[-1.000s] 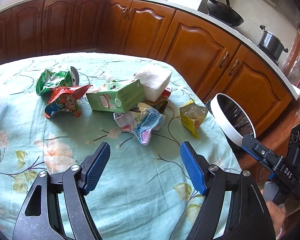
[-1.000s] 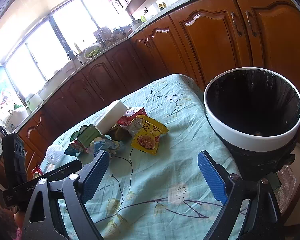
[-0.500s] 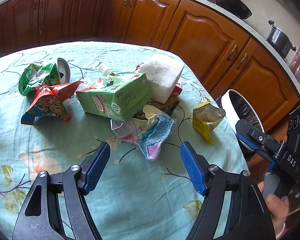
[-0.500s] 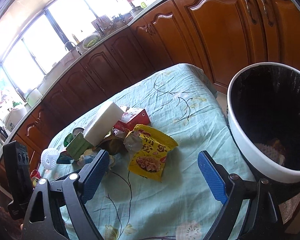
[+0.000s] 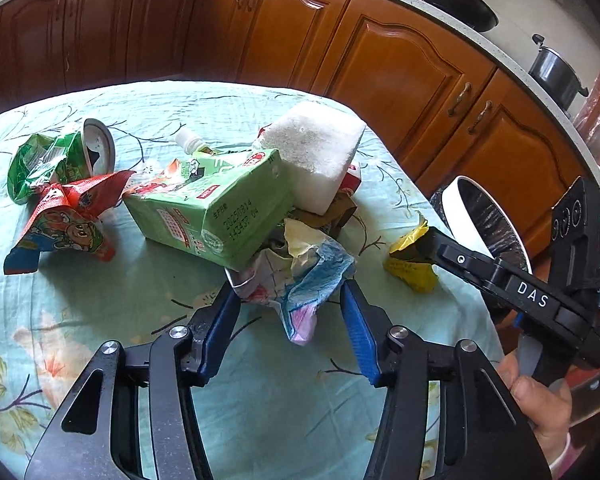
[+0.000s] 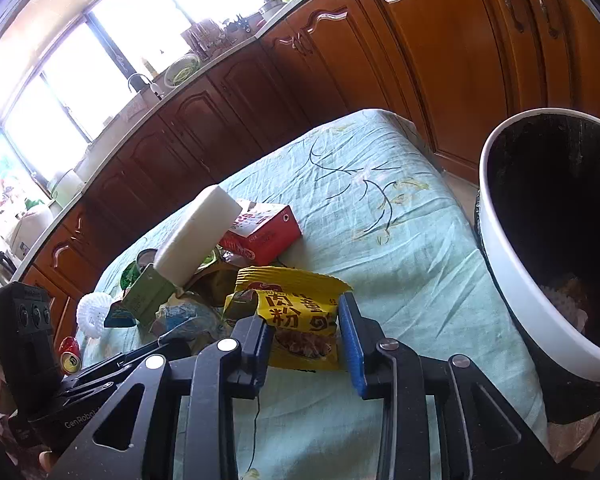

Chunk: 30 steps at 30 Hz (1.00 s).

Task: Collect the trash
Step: 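Grasp the crumpled white-blue wrapper with the left tool while the right tool grasps the yellow snack bag, then carry both items over the bin and open both tools to drop them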

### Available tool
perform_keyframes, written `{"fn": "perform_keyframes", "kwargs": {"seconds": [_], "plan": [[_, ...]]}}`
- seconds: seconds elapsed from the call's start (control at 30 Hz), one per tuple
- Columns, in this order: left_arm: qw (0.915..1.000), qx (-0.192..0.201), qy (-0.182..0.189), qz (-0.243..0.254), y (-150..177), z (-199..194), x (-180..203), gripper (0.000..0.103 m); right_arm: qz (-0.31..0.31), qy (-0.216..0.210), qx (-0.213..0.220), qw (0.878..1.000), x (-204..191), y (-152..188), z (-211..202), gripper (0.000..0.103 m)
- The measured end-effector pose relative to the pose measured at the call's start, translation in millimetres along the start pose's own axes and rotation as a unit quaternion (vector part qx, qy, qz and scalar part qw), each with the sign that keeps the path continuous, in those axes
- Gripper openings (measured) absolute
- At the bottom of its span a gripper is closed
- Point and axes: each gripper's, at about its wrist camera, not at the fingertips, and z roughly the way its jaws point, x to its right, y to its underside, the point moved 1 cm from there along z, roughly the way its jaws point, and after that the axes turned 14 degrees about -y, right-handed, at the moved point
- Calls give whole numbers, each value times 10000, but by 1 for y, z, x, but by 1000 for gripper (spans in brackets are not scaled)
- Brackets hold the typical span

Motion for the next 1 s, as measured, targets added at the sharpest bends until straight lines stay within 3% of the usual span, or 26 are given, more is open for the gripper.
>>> {"fn": "perform_keyframes", "kwargs": {"seconds": [0.03,0.07,0.53,1.0], "plan": [[10000,-9,50,3,1,-1,0,36,5,-4,23,10000,0,2,-3,31],[9999,-62,126,5,0,-1,1,34,15,-12,50,10000,0,3,-7,30],[9984,219,460,250,14,-42,22,31,-74,11,606,9981,-13,13,-78,30],[9932,563,696,749,10,-70,65,31,86,280,1107,9934,9,18,-138,30]]}}
